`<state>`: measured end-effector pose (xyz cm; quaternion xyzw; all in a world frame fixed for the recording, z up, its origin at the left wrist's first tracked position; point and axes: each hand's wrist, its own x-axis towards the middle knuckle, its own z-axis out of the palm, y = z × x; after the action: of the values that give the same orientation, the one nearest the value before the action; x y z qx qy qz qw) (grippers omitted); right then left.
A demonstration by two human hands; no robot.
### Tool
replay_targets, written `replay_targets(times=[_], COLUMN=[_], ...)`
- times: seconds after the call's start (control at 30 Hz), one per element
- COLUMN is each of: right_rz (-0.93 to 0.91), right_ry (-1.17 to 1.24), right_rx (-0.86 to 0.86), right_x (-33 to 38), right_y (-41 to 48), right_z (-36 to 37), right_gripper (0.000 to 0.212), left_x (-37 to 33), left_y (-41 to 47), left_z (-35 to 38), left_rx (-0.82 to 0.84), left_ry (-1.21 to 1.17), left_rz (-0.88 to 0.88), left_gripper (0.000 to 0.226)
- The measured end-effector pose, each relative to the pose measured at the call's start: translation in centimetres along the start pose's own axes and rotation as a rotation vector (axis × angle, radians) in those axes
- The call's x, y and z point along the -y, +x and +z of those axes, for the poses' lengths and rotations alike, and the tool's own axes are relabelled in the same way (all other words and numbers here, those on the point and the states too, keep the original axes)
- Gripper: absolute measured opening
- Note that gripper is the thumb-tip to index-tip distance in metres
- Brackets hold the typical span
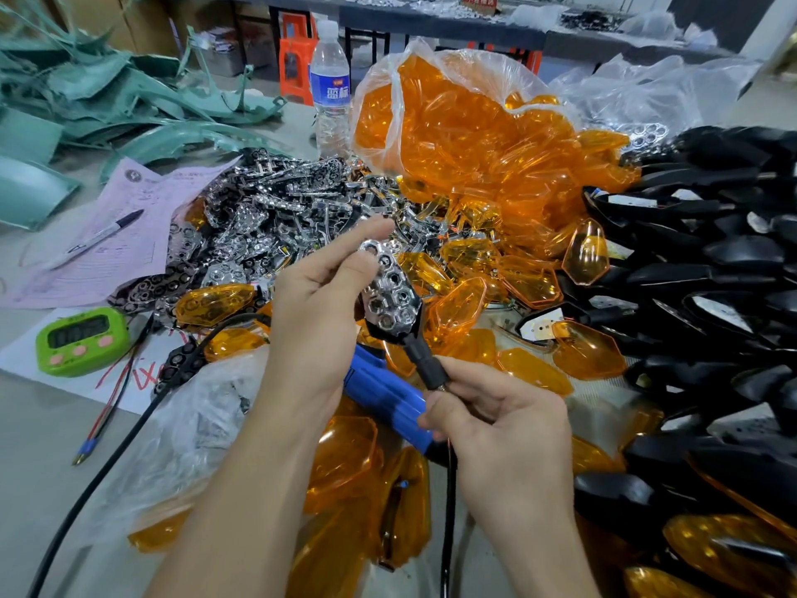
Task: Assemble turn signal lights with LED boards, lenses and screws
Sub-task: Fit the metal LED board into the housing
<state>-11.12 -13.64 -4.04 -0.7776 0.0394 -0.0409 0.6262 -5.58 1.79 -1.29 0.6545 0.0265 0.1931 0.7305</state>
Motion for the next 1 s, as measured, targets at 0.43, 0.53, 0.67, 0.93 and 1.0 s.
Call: replay_targets(times=[0.43, 0.53, 0.67, 0.93, 1.0], right_rz=[0.014, 0.026, 0.033, 0.027, 0.026], right_ry=[0.148, 0.126, 0.118, 0.144, 0.145], right_rx=[-0.024, -0.019, -0.023, 0.004, 0.008], right_x=[-0.38, -0.44, -0.45, -0.19, -0.15], right_y=[0.15, 0.13, 0.11, 0.01, -0.01], right_z=[0.09, 0.11, 0.01, -0.19, -0.21], right_gripper=[0.044, 0.045, 0.043, 0.046, 0.045], left_x=[0.45, 0.18, 0.11, -0.12, 0.15], left_y=[0.39, 0.46, 0.56, 0.35, 0.36], left_z=[0.15, -0.04, 0.01, 0.10, 0.02], left_rx=[-0.223, -0.248, -0.221, -0.215, -0.219], left_ry=[-0.126, -0.198, -0.232, -0.203, -0.204], left_rz=[-0.098, -0.145, -0.223, -0.258, -0.273], left_gripper=[0.011, 0.012, 0.003, 0.026, 0.017])
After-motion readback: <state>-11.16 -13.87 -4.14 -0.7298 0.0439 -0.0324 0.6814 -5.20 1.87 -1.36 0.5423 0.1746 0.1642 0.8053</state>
